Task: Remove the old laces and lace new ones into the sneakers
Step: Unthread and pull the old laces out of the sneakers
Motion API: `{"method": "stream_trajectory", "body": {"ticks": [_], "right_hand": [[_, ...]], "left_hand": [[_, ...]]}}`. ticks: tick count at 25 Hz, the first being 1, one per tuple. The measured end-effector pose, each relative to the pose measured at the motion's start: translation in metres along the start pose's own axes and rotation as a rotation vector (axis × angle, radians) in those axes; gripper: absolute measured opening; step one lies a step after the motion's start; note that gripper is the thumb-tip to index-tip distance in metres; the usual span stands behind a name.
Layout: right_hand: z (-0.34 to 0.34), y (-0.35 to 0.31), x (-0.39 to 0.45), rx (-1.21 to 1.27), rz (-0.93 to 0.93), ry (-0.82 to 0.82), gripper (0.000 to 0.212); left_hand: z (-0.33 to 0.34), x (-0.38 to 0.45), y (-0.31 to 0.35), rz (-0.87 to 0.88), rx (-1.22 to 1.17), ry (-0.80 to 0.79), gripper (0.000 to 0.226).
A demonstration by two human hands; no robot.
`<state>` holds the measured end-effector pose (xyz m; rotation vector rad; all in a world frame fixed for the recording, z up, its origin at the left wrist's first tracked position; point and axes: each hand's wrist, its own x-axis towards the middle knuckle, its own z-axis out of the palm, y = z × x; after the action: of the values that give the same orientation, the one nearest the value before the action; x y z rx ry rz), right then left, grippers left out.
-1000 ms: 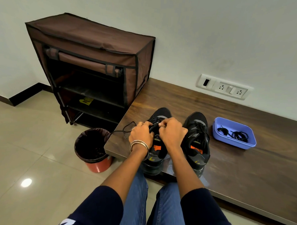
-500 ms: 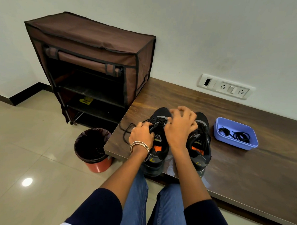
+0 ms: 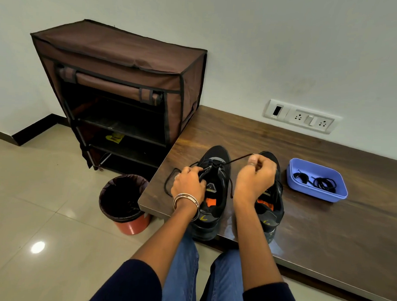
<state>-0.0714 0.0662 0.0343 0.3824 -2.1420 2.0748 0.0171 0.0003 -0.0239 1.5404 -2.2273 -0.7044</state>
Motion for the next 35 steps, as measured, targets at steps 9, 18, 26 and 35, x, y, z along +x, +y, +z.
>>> {"method": "stream_trajectory", "body": {"ticks": [9, 18, 26, 35], "right_hand": [[0.021, 0.007, -0.007, -1.13, -0.511, -0.834, 0.018], [0.001, 0.002, -0.002, -0.145, -0.044, -0.248, 0.015], [0.017, 0.015, -0.009, -0.94, -0.391, -0.578, 0.031], [0.026, 0.033, -0.017, -0.78, -0.172, -0.711, 0.024]], "left_hand": [[0.002, 0.0, 0.0, 0.014, 0.048, 0.001, 0.038], [0.004, 0.002, -0.001, 0.001, 0.023, 0.018, 0.038], [0.003, 0.002, 0.0, 0.01, 0.032, 0.013, 0.039], [0.003, 0.002, -0.002, 0.034, 0.065, -0.023, 0.046]]}}
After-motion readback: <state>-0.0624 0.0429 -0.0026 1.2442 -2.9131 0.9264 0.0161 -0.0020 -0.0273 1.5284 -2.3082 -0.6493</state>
